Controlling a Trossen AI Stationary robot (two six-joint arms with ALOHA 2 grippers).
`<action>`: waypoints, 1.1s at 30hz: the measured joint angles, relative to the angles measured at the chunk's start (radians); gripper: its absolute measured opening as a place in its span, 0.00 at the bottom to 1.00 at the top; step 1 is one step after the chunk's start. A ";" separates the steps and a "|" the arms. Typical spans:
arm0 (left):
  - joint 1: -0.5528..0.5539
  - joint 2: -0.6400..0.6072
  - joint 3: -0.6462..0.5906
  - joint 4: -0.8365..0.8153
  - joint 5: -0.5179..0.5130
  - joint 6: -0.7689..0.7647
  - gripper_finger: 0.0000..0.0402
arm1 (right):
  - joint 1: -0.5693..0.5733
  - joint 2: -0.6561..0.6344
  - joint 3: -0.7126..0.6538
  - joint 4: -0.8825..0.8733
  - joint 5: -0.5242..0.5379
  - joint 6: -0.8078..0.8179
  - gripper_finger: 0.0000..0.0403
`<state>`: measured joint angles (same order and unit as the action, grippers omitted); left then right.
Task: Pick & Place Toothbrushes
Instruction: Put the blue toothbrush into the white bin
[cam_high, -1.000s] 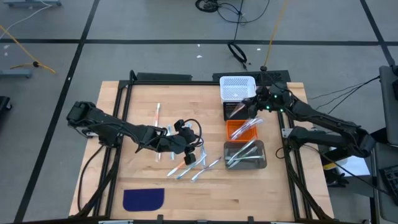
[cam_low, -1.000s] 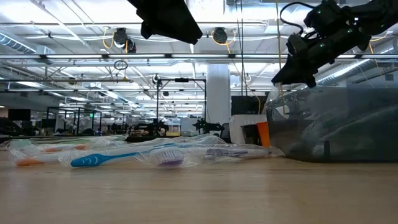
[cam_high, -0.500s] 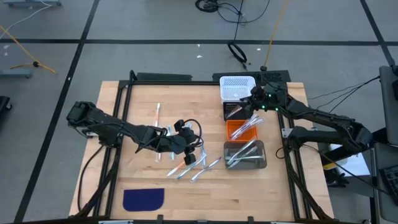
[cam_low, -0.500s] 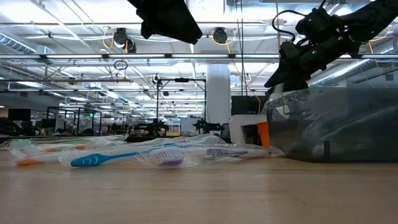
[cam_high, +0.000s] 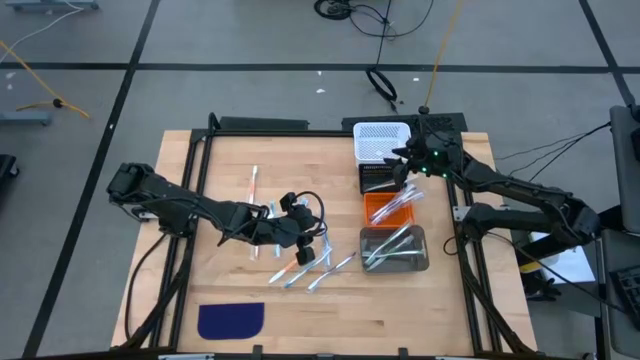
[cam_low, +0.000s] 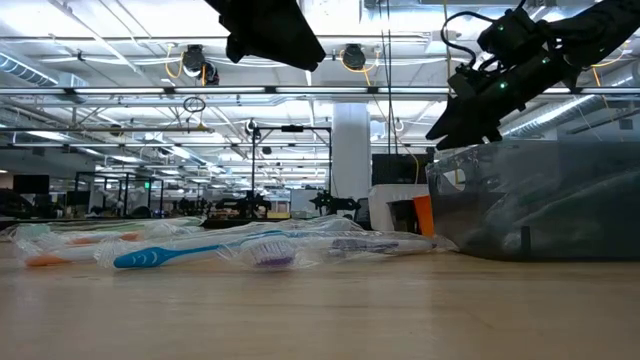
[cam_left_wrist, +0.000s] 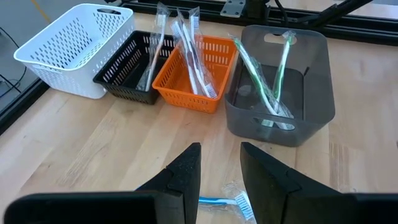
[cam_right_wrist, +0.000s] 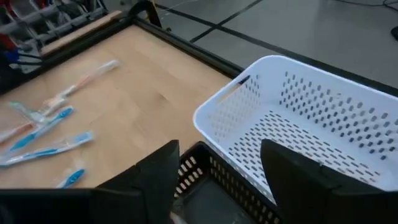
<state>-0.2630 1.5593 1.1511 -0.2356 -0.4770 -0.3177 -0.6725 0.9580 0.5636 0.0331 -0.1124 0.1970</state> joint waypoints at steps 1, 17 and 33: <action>0.000 0.000 0.000 -0.001 0.000 -0.001 0.29 | 0.001 -0.002 0.000 0.002 -0.020 0.010 0.54; 0.070 0.000 0.000 -0.277 0.001 -0.199 0.29 | 0.222 -0.002 0.000 0.136 -0.278 0.054 0.53; 0.184 0.138 0.000 -0.382 0.112 -0.297 0.29 | 0.328 -0.002 0.000 0.166 -0.224 0.052 0.53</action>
<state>-0.0795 1.6972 1.1515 -0.6173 -0.3654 -0.6149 -0.3447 0.9558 0.5640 0.1990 -0.3367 0.2493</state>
